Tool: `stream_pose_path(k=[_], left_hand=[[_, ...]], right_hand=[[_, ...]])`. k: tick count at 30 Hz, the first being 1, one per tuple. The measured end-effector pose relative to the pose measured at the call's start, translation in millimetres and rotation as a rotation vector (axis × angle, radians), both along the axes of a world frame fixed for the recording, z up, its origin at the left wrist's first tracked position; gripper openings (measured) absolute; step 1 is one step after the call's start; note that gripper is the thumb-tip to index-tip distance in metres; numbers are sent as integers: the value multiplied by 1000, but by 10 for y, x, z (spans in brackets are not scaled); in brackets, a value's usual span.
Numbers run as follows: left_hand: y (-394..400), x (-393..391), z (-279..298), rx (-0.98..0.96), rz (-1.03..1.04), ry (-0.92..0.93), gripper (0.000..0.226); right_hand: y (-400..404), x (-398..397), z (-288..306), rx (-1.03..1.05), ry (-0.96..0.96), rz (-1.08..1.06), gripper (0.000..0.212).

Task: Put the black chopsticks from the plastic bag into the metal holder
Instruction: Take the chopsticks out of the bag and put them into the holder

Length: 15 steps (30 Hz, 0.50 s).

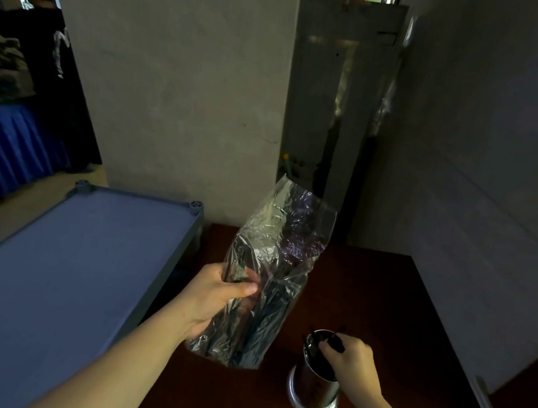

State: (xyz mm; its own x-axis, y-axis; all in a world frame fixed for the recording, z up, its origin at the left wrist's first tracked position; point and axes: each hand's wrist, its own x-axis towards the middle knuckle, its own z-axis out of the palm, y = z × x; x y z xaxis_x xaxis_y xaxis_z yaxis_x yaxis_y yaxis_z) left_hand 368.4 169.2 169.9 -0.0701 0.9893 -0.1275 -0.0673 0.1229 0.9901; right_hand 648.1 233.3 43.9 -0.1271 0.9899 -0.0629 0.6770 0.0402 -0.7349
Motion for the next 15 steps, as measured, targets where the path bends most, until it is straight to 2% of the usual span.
stream_pose_path(k=[5, 11, 15], left_hand=[[38, 9, 16, 10, 13, -33, 23], [81, -3, 18, -11, 11, -106, 19], [103, -11, 34, -19, 14, -139, 18]], right_hand=[[108, -44, 31, -94, -164, 101, 27], [135, -9, 96, -125, -230, 140, 26], [111, 11, 143, -149, -238, 151, 9]])
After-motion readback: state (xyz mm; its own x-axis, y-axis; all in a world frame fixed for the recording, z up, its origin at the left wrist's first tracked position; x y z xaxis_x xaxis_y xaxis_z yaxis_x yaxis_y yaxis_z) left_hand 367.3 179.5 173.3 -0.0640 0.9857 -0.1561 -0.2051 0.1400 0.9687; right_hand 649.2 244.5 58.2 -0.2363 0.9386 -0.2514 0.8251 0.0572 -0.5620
